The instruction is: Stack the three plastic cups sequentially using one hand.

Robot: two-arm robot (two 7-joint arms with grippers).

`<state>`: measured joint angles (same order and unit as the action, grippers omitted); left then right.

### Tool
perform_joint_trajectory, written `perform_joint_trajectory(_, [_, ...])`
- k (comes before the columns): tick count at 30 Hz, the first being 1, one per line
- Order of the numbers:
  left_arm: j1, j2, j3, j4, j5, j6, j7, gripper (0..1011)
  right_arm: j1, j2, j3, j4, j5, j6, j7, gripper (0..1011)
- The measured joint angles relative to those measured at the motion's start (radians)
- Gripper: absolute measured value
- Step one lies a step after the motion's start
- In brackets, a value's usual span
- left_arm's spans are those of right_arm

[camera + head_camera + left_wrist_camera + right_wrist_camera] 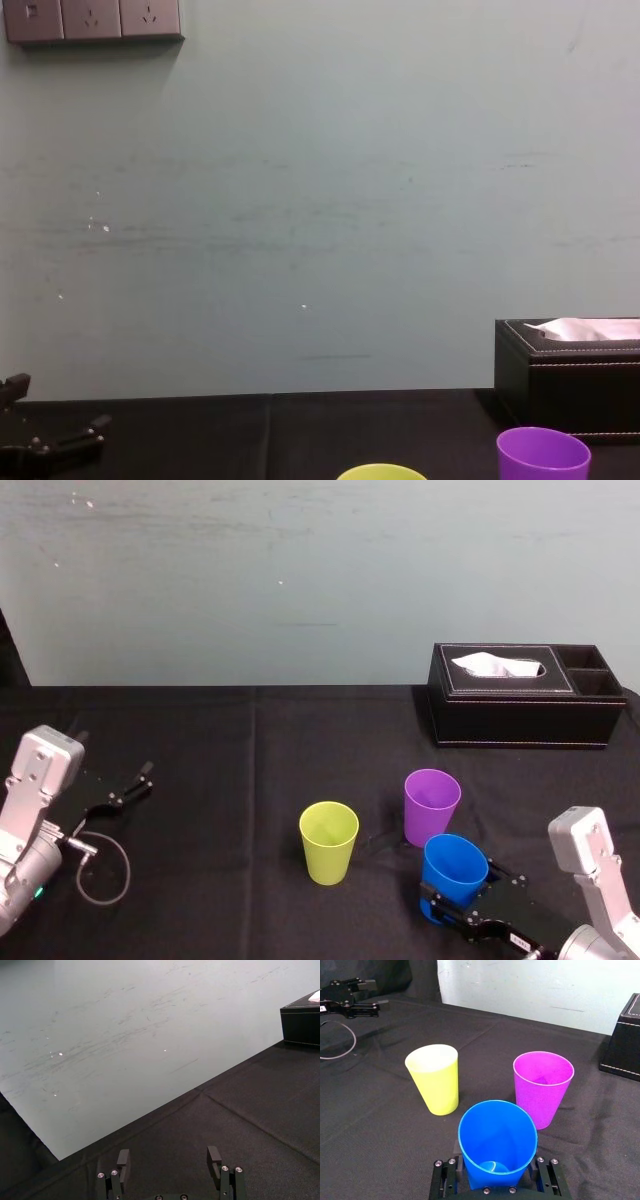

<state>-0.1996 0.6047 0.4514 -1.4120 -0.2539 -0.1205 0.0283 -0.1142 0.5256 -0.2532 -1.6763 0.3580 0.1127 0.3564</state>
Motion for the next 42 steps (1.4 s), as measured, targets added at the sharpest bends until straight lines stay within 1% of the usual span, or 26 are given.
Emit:
perform_joint_trajectory(6, [0.0, 0.0, 0.0, 0.0, 0.0, 0.0, 0.0, 1000, -0.002, 0.002, 0.001, -0.004, -0.002, -0.004, 0.001, 716])
perform_joint_trajectory(12, [0.0, 0.0, 0.0, 0.0, 0.0, 0.0, 0.0, 1000, -0.001, 0.009, 0.008, -0.028, -0.01, -0.01, 0.01, 716])
perform_joint_trajectory(16, [0.0, 0.0, 0.0, 0.0, 0.0, 0.0, 0.0, 1000, 0.01, 0.016, 0.011, -0.044, -0.006, 0.006, 0.024, 716])
perform_joint_trajectory(20, [0.0, 0.0, 0.0, 0.0, 0.0, 0.0, 0.0, 1000, 0.028, 0.03, 0.011, -0.064, 0.005, 0.033, 0.042, 716])
perform_joint_trajectory(24, [0.0, 0.0, 0.0, 0.0, 0.0, 0.0, 0.0, 1000, 0.059, 0.044, 0.005, -0.083, 0.018, 0.07, 0.059, 716])
perform_joint_trajectory(25, [0.0, 0.0, 0.0, 0.0, 0.0, 0.0, 0.0, 1000, 0.079, 0.05, -0.001, -0.089, 0.025, 0.088, 0.068, 716])
perform_joint_trajectory(28, [0.0, 0.0, 0.0, 0.0, 0.0, 0.0, 0.0, 1000, 0.112, 0.057, -0.012, -0.096, 0.034, 0.114, 0.08, 716])
perform_joint_trajectory(30, [0.0, 0.0, 0.0, 0.0, 0.0, 0.0, 0.0, 1000, 0.157, 0.063, -0.032, -0.097, 0.038, 0.144, 0.094, 716])
perform_joint_trajectory(31, [0.0, 0.0, 0.0, 0.0, 0.0, 0.0, 0.0, 1000, 0.169, 0.064, -0.039, -0.097, 0.039, 0.15, 0.097, 716])
perform_joint_trajectory(34, [0.0, 0.0, 0.0, 0.0, 0.0, 0.0, 0.0, 1000, 0.206, 0.064, -0.057, -0.092, 0.041, 0.167, 0.107, 716])
perform_joint_trajectory(37, [0.0, 0.0, 0.0, 0.0, 0.0, 0.0, 0.0, 1000, 0.258, 0.054, -0.089, -0.071, 0.043, 0.185, 0.117, 716])
perform_joint_trajectory(42, [0.0, 0.0, 0.0, 0.0, 0.0, 0.0, 0.0, 1000, 0.307, 0.041, -0.124, -0.044, 0.042, 0.196, 0.122, 716])
